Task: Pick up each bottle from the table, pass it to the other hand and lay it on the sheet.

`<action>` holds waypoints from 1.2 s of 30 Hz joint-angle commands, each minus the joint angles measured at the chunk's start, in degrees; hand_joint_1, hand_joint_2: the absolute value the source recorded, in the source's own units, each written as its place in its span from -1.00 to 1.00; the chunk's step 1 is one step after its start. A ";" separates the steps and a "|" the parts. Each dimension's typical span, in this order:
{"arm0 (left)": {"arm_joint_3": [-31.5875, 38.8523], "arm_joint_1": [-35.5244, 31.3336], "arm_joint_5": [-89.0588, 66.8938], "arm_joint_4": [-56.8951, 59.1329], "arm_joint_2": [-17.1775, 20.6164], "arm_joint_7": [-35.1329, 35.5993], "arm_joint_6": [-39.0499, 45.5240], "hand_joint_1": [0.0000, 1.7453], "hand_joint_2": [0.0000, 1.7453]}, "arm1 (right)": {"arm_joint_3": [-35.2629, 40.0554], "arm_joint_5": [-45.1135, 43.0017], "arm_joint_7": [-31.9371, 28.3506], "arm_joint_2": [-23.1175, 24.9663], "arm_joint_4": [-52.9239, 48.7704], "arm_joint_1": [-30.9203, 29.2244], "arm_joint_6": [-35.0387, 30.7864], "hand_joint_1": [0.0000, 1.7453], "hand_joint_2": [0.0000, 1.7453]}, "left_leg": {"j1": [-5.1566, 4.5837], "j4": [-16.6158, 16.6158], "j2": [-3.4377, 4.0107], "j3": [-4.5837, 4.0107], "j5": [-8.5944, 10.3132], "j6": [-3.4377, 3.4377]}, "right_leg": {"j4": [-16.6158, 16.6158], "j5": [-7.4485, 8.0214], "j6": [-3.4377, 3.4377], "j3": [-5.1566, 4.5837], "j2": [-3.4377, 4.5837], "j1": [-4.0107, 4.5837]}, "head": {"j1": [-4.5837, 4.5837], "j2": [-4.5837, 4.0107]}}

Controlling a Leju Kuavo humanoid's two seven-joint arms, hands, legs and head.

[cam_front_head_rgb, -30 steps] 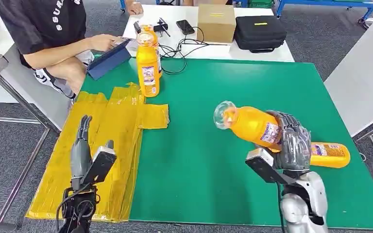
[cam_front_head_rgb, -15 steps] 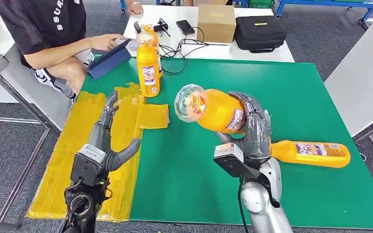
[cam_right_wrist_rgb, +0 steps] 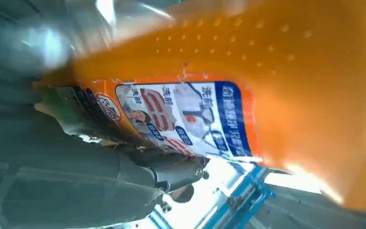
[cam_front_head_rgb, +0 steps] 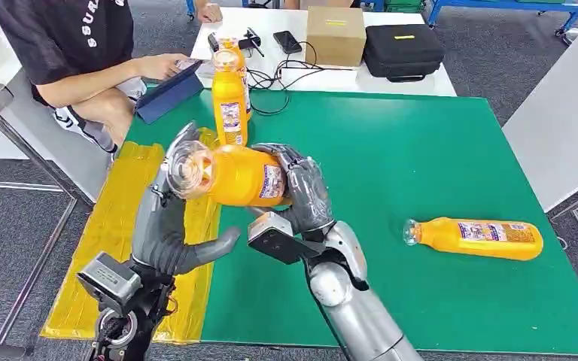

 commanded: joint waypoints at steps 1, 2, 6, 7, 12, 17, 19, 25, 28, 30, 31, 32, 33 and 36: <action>-3.71 -3.28 2.04 2.46 3.66 -0.15 0.58 -1.00 1.00 | 6.48 0.51 0.83 0.52 10.73 -6.16 1.75 1.00 1.00 | 0.00 -0.06 0.11 0.16 -0.04 -0.06 | -0.06 -0.02 -0.02 0.14 0.06 0.00 | 0.02 0.00; -3.71 -3.28 2.04 2.46 3.66 -0.15 0.58 -1.00 1.00 | 6.48 0.51 0.83 0.52 10.73 -6.16 1.75 1.00 1.00 | -0.01 -0.12 0.20 0.41 -0.13 -0.12 | -0.12 -0.09 -0.04 0.37 0.11 0.00 | 0.02 0.00; -3.71 -3.28 2.04 2.46 3.66 -0.15 0.58 -1.00 1.00 | 6.48 0.51 0.83 0.52 10.73 -6.16 1.75 1.00 1.00 | -0.02 -0.12 0.08 0.36 -0.10 -0.13 | -0.10 -0.10 -0.05 0.35 0.00 -0.01 | 0.00 0.00; -3.71 -3.28 2.04 2.46 3.66 -0.15 0.58 -1.00 1.00 | 6.48 0.51 0.83 0.52 10.73 -6.16 1.75 1.00 1.00 | -0.02 -0.10 0.08 0.28 -0.07 -0.10 | -0.09 -0.06 -0.03 0.26 0.01 0.00 | 0.00 0.00; -3.87 -3.41 2.20 2.59 3.75 -0.18 0.53 -1.00 1.00 | 7.17 0.84 0.64 0.64 11.22 -6.33 1.76 1.00 1.00 | -0.02 -0.16 0.08 0.42 -0.10 -0.13 | -0.14 -0.10 -0.04 0.40 -0.01 -0.01 | 0.00 0.00; -4.12 -4.97 3.36 3.85 3.17 0.12 0.34 -1.00 1.00 | 12.48 3.31 0.01 2.56 14.36 -7.72 0.74 1.00 1.00 | -0.02 -0.06 0.10 0.20 -0.06 -0.08 | -0.05 -0.05 -0.03 0.18 0.04 -0.01 | 0.00 0.00; -4.03 -5.28 3.50 4.23 3.20 0.44 0.33 -1.00 1.00 | 14.29 3.02 -0.61 3.66 16.08 -8.23 0.13 1.00 1.00 | 0.00 -0.07 0.14 0.26 -0.09 -0.11 | -0.06 -0.06 -0.04 0.23 0.07 0.01 | 0.02 0.00; -3.41 -5.12 4.46 7.03 3.41 0.47 0.92 -1.00 1.00 | 19.53 2.23 -1.56 5.07 21.31 -9.88 -3.02 1.00 1.00 | -0.01 -0.17 0.20 0.51 -0.13 -0.15 | -0.15 -0.10 -0.06 0.46 0.10 0.01 | 0.00 0.00; -3.19 -5.21 4.56 7.64 3.39 0.42 0.98 -1.00 1.00 | 20.38 2.65 -1.62 5.12 21.69 -10.07 -3.64 1.00 1.00 | 0.00 -0.12 0.18 0.34 -0.10 -0.10 | -0.12 -0.05 -0.03 0.30 0.11 0.01 | 0.02 0.00; -3.19 -5.21 4.56 7.64 3.39 0.42 0.98 -1.00 1.00 | 20.38 2.65 -1.62 5.12 21.69 -10.07 -3.64 1.00 1.00 | 0.00 -0.14 0.21 0.42 -0.12 -0.12 | -0.15 -0.07 -0.04 0.38 0.12 0.01 | 0.02 0.00; -3.19 -5.21 4.56 7.64 3.39 0.42 0.98 -1.00 1.00 | 20.38 2.65 -1.62 5.12 21.69 -10.07 -3.64 1.00 1.00 | 0.00 -0.15 0.22 0.48 -0.14 -0.13 | -0.16 -0.08 -0.04 0.43 0.13 0.01 | 0.02 0.00; -3.11 -5.34 4.57 7.75 3.39 0.42 0.99 -1.00 1.00 | 20.40 2.59 -1.58 5.15 21.72 -10.23 -3.57 1.00 1.00 | -0.02 -0.10 0.15 0.27 -0.08 -0.09 | -0.08 -0.05 -0.03 0.24 0.09 -0.01 | 0.00 0.00; -3.11 -5.34 4.57 7.75 3.39 0.42 0.99 -1.00 1.00 | 20.40 2.59 -1.58 5.15 21.72 -10.23 -3.57 1.00 1.00 | -0.01 -0.11 0.11 0.36 -0.11 -0.11 | -0.11 -0.09 -0.04 0.36 0.04 0.00 | 0.00 0.00; -3.11 -5.34 4.57 7.75 3.39 0.42 0.99 -1.00 1.00 | 20.40 2.59 -1.58 5.15 21.72 -10.23 -3.57 1.00 1.00 | -0.01 -0.13 0.12 0.39 -0.11 -0.13 | -0.12 -0.10 -0.04 0.38 0.04 0.00 | 0.02 0.00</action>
